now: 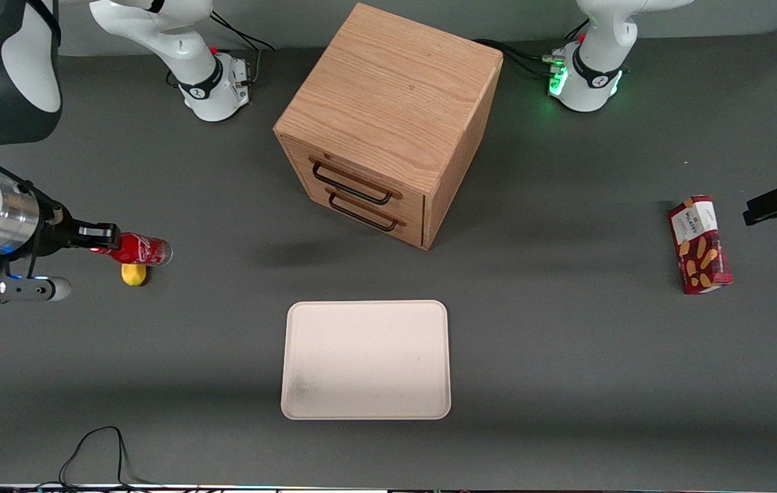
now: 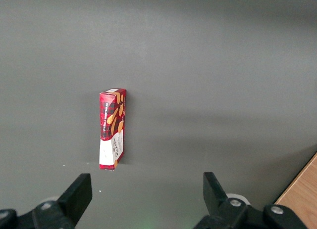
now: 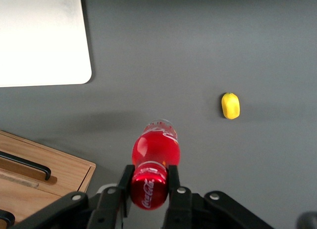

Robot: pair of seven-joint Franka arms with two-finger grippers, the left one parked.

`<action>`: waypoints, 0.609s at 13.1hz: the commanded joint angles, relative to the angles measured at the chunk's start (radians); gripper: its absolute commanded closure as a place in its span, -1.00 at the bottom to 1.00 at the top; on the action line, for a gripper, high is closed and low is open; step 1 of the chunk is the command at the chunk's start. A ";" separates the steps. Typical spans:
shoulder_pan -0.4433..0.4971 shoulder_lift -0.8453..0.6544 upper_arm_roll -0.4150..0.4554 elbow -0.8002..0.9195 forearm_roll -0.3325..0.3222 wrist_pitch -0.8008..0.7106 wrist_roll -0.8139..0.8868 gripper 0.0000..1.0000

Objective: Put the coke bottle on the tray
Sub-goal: 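Lift the held bottle up and away from the tray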

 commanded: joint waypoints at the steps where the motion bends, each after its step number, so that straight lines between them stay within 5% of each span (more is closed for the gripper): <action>1: 0.010 -0.006 -0.004 0.000 -0.004 0.002 -0.001 1.00; 8: 0.019 0.164 0.102 0.101 0.004 0.130 0.195 1.00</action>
